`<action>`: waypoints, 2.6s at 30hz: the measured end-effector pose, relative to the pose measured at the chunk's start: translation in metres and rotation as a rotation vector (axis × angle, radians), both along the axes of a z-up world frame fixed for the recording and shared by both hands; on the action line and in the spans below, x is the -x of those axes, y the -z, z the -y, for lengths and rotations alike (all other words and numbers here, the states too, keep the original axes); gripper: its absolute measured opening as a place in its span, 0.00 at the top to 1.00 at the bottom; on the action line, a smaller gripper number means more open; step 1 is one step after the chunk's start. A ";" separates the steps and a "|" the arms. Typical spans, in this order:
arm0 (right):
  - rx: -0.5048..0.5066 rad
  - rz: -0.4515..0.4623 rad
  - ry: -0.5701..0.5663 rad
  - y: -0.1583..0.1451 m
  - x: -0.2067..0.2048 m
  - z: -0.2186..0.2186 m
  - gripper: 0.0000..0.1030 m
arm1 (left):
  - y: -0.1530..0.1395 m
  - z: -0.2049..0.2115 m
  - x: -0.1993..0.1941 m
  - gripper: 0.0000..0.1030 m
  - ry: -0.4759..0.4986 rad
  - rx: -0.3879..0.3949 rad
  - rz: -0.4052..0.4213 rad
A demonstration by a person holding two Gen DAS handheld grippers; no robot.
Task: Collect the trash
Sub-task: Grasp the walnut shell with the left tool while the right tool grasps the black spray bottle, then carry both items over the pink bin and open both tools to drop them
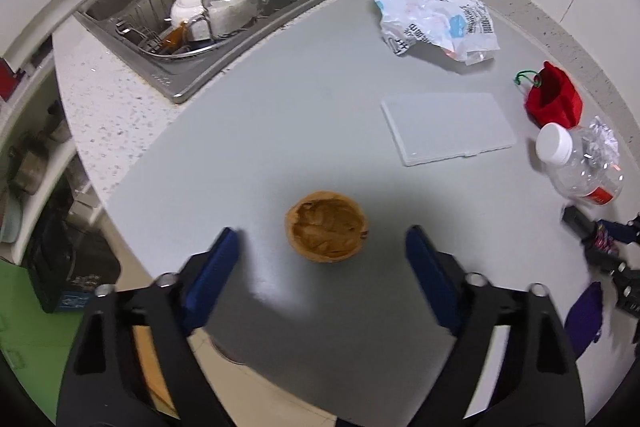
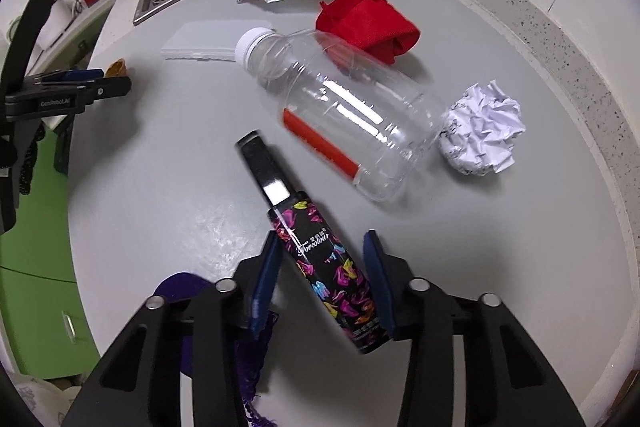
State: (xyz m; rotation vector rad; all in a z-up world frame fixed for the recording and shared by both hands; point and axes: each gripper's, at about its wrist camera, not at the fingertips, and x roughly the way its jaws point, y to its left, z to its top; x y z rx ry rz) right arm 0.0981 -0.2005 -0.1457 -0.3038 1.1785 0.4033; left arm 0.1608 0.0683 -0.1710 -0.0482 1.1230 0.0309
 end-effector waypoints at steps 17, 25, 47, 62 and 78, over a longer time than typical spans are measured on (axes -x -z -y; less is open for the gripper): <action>-0.030 0.012 0.006 -0.013 0.003 -0.002 0.78 | -0.020 0.011 0.002 0.65 0.053 0.027 0.039; -0.042 0.038 0.021 -0.030 0.010 0.000 0.79 | -0.038 0.026 0.015 0.65 0.082 0.027 0.051; -0.142 0.146 -0.176 -0.092 0.061 -0.086 0.79 | -0.091 -0.020 0.127 0.65 -0.039 0.001 0.123; -0.175 0.049 -0.516 -0.049 0.122 -0.250 0.79 | -0.044 -0.128 0.249 0.65 -0.340 0.017 0.060; -0.085 -0.153 -0.715 0.157 0.157 -0.393 0.79 | 0.145 -0.221 0.313 0.65 -0.559 0.118 -0.093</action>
